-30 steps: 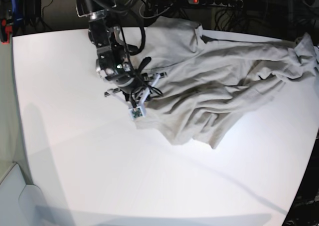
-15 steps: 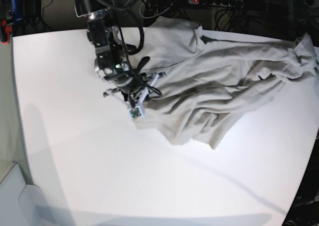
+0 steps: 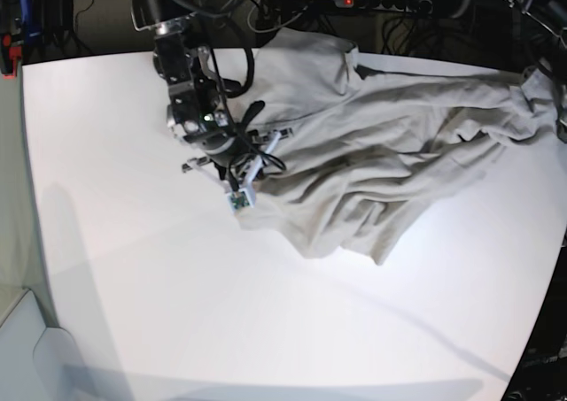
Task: Layout the t-shirt on the table in an organized manner, then fold the t-shirt properly
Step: 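Hold the fabric with the right gripper while the left gripper pulls its edge outward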
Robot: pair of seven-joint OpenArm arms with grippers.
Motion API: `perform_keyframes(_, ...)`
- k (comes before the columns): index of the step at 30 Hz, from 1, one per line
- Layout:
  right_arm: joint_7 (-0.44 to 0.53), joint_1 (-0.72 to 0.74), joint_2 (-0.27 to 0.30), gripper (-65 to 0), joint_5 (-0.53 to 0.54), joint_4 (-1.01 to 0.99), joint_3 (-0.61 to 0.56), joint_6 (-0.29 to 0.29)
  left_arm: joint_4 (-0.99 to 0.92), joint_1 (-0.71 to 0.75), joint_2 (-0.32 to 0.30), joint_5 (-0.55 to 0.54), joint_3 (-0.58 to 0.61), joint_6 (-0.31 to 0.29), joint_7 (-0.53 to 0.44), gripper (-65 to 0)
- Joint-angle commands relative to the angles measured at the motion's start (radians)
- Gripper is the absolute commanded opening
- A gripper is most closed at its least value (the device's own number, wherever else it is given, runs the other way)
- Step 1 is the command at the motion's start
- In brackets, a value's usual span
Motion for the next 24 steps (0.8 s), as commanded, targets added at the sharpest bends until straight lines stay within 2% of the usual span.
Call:
perform_keyframes(1,-0.003,0.012,0.003,-65.0,-0.004,0.012,0.0,-0.003,0.003,-0.019,-0.03,-0.016,-0.004,-0.004,-0.01,-15.7)
perform_keyframes(3,-0.003,0.012,0.015,-65.0,-0.004,0.012,0.0,-0.003,-0.019,-0.027,-0.03,-0.016,-0.004,-0.004,-0.011,-17.9)
perform_keyframes(5,-0.003,0.012,0.016,-65.0,-0.004,0.012,0.002,-0.003,-0.034,-0.027,-0.028,-0.016,-0.004,-0.004,-0.05,-23.8)
perform_keyframes(8,-0.003,0.012,0.019,-65.0,-0.004,0.012,0.002,-0.003,-0.072,-0.027,-0.028,-0.016,0.0,-0.004,-0.11,-39.5)
perform_keyframes(12,-0.003,0.014,0.019,-65.0,-0.004,0.012,0.002,-0.003,-0.106,-0.043,-0.03,-0.016,0.002,-0.004,-0.123,-61.3)
perform_keyframes(13,-0.003,0.014,0.019,-65.0,-0.004,0.012,0.002,-0.003,-0.106,-0.044,-0.03,-0.016,0.002,-0.004,-0.12,-65.0)
perform_keyframes(20,-0.003,0.014,0.019,-65.0,-0.004,0.012,0.002,-0.003,-0.057,-0.049,-0.028,-0.03,0.0,-0.006,-0.116,-64.8)
perform_keyframes(24,-0.003,0.024,0.019,-65.0,-0.004,-0.001,0.002,-0.003,0.075,-0.049,-0.034,-0.14,-0.004,0.001,-0.025,-64.8)
